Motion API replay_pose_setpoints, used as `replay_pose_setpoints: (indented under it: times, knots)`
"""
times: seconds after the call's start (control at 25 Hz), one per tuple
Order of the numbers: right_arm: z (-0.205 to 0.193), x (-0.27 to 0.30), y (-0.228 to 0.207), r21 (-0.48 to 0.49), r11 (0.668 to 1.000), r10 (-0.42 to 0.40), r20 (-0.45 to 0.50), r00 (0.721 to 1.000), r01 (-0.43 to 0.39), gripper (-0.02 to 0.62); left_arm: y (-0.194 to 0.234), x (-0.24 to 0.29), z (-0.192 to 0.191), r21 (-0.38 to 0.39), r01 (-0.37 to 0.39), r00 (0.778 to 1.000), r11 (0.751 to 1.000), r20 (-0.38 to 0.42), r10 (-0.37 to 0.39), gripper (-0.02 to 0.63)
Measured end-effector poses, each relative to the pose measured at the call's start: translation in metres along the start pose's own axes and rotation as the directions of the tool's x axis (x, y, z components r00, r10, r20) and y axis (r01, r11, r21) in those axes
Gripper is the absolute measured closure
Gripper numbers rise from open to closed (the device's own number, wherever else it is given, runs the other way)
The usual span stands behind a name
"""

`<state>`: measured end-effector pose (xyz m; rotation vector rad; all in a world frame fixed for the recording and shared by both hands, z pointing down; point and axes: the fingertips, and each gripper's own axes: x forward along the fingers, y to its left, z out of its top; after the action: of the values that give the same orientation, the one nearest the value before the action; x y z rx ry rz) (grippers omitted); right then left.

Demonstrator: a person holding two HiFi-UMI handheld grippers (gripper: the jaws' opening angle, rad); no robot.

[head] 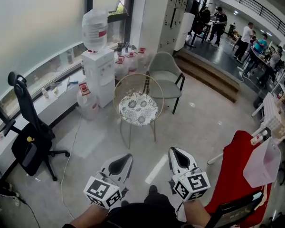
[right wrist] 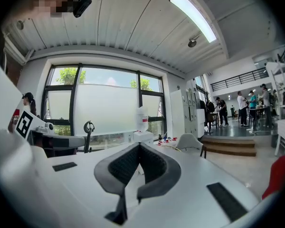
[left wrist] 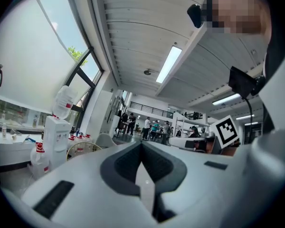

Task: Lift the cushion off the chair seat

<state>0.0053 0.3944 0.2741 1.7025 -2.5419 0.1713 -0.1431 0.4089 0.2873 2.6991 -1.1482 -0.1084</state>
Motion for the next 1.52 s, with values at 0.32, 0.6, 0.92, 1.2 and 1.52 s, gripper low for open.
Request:
replay_pose_setpoints:
  times: [0.32, 0.6, 0.92, 1.2, 1.52]
  knots:
    - [-0.001, 0.049, -0.028, 0.024, 0.998, 0.05, 0.005, 0.999, -0.05, 0.592, 0.029, 0.043, 0.003, 0.004, -0.047, 0.999, 0.999, -0.011, 0.047, 0.598]
    - [0.012, 0.11, -0.075, 0.03, 0.992, 0.119, 0.034, 0.992, -0.12, 0.592, 0.062, 0.105, 0.009, 0.01, -0.107, 0.994, 0.994, -0.01, 0.107, 0.598]
    - [0.009, 0.159, -0.139, 0.046, 0.991, 0.124, 0.01, 0.992, -0.124, 0.592, 0.083, 0.185, 0.009, -0.013, -0.116, 0.993, 0.993, -0.026, 0.116, 0.598]
    - [0.013, 0.201, -0.178, 0.043, 0.982, 0.185, 0.008, 0.983, -0.185, 0.592, 0.103, 0.245, 0.011, -0.009, -0.163, 0.985, 0.987, -0.052, 0.162, 0.598]
    - [0.019, 0.237, -0.228, 0.05, 0.968, 0.244, 0.011, 0.97, -0.244, 0.592, 0.108, 0.304, 0.015, 0.002, -0.212, 0.975, 0.977, -0.065, 0.212, 0.598]
